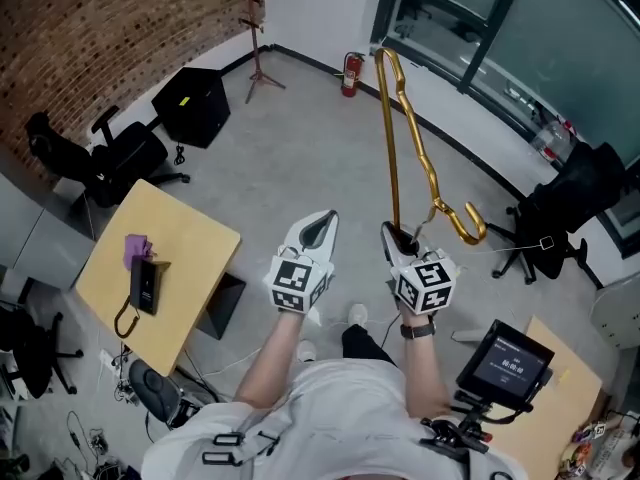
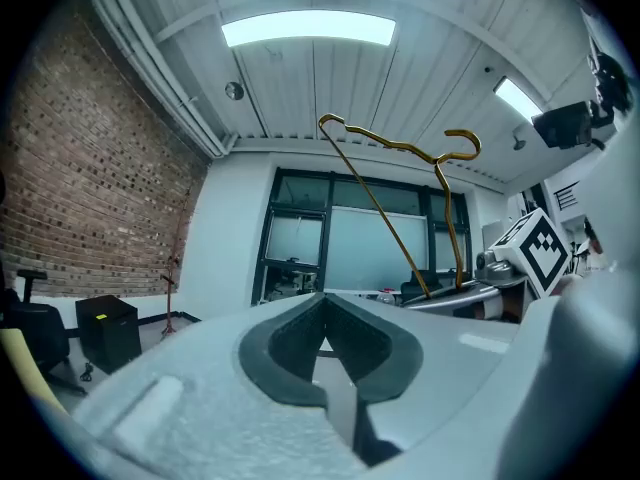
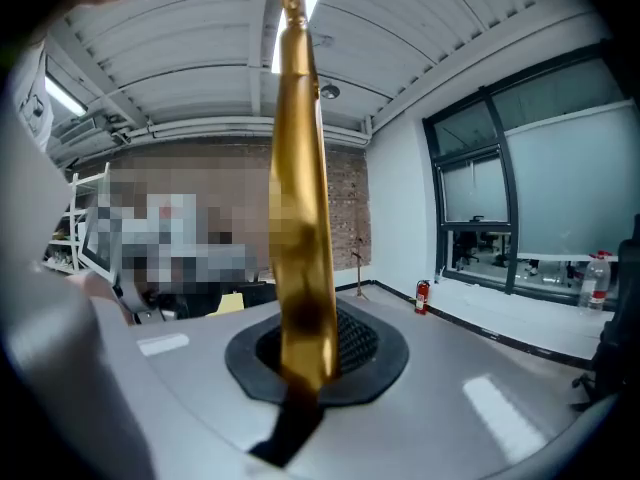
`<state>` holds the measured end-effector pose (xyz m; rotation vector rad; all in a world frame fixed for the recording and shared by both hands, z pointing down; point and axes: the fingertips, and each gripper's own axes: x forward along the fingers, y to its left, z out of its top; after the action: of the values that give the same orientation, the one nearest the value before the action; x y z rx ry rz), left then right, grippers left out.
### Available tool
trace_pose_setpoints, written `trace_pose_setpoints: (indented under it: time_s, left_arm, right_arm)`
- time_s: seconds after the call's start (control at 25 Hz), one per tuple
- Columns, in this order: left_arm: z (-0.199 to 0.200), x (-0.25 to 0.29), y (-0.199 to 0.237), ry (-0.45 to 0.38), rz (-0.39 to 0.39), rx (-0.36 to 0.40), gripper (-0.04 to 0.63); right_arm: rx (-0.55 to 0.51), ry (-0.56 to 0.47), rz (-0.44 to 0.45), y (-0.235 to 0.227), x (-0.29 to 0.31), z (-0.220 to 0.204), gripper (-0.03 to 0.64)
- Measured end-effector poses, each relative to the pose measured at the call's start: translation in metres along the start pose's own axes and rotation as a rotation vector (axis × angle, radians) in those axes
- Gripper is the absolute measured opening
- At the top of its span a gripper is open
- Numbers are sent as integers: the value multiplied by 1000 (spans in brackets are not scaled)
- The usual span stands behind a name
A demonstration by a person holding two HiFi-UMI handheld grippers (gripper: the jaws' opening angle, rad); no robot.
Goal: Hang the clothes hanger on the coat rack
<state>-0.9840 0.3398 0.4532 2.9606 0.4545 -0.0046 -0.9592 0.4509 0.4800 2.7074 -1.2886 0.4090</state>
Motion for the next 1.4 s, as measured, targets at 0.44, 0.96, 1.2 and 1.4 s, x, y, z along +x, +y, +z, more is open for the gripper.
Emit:
trace_pose_setpoints:
  time_s: [0.44,0.96,1.2,1.4]
  left_arm:
    - [11,138,-11,-16,-12,18,-2]
    - [-6,292,-89,19,-127,39,-2]
    - [-41,343,-66,66,-129,112,-1]
    - [-67,414,-19,158,-78,175,-2]
  right_arm:
    - [41,-66,41,-108,47,17,5]
    - [-41,-105,-155,-280,30,14,5]
    - [-5,-56,-204,-316,65,-10,3]
    - [-13,-26,-269,-371,122,-1,3]
